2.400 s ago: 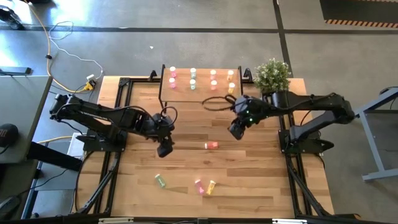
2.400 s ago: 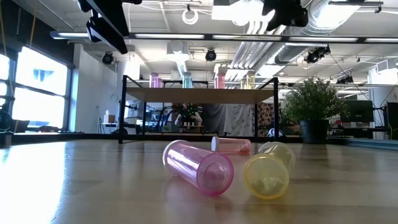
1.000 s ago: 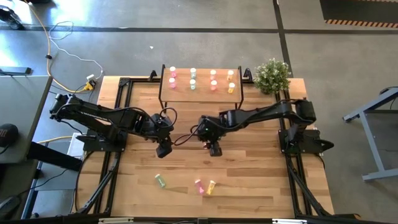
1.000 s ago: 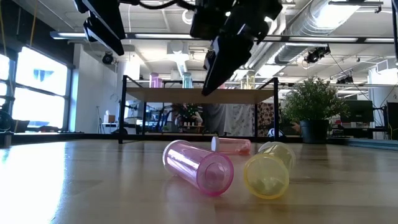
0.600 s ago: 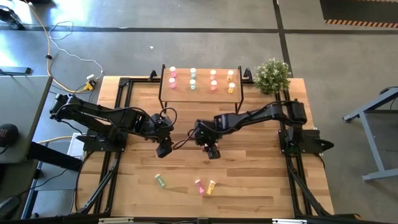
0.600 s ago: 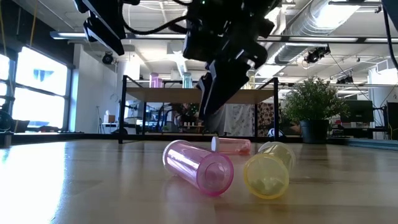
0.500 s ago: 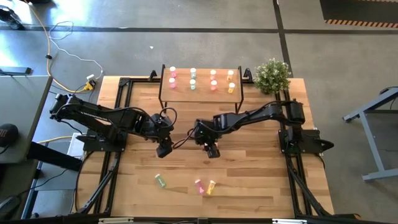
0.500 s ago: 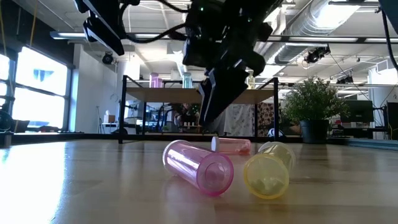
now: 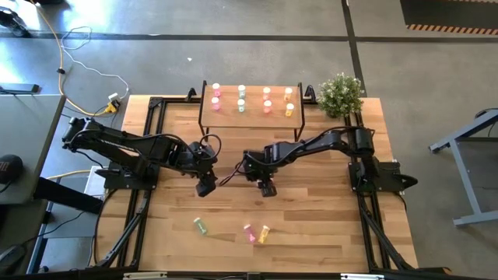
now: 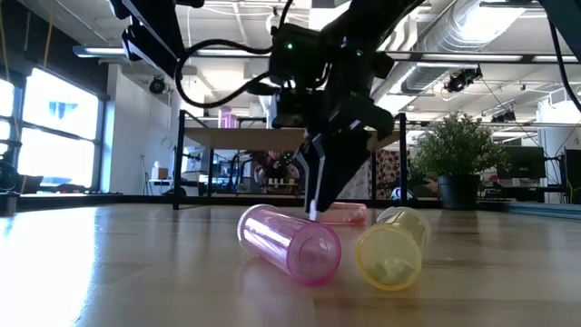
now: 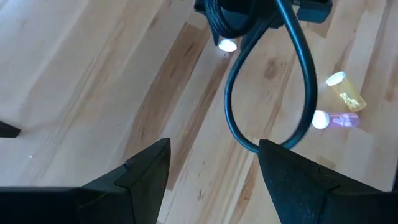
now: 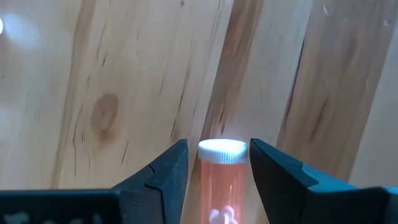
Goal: Pick and place medicine bottles onto shelf by color
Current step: Put the orange pill bottle on the shelf aligned with the other orange pill bottles
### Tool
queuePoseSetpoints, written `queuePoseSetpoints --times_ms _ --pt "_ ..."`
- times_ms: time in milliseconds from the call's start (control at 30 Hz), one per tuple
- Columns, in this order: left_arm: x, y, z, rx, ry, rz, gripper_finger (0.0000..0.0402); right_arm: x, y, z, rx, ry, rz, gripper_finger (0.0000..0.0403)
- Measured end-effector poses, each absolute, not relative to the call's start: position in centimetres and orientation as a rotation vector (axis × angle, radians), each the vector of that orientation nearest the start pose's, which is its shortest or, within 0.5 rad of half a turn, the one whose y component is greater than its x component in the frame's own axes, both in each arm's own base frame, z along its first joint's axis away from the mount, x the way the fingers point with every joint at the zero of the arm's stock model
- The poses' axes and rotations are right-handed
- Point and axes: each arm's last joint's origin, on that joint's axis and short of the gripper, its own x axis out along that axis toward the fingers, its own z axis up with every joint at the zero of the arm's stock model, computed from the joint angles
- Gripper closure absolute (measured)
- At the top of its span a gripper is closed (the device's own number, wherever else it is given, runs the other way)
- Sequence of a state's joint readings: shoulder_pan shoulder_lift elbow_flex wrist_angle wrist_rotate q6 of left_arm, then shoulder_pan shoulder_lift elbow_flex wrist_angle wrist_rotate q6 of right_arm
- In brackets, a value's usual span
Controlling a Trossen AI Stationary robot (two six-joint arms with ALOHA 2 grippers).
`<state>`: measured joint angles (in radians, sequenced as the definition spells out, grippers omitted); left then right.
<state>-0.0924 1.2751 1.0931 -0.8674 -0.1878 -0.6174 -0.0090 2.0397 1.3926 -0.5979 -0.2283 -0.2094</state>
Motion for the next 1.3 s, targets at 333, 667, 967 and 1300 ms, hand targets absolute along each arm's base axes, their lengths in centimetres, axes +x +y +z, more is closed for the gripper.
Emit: queuePoseSetpoints --times_ms 333,667,967,1300 --pt "24.2 -1.7 28.7 -0.409 0.965 0.409 0.0167 40.2 0.3 14.0 -0.029 1.241 0.320 0.0241" --pt "24.2 -1.7 28.7 -0.408 0.966 0.409 0.0167 40.2 0.3 14.0 -0.005 1.245 0.300 0.0290" --pt "24.1 -1.2 29.1 -0.388 0.971 0.415 0.0167 40.0 0.0 15.5 0.102 1.217 0.265 0.0299" --pt "23.0 1.3 32.6 -0.328 0.880 0.459 0.0167 38.5 0.0 22.8 0.162 1.015 0.203 0.0299"
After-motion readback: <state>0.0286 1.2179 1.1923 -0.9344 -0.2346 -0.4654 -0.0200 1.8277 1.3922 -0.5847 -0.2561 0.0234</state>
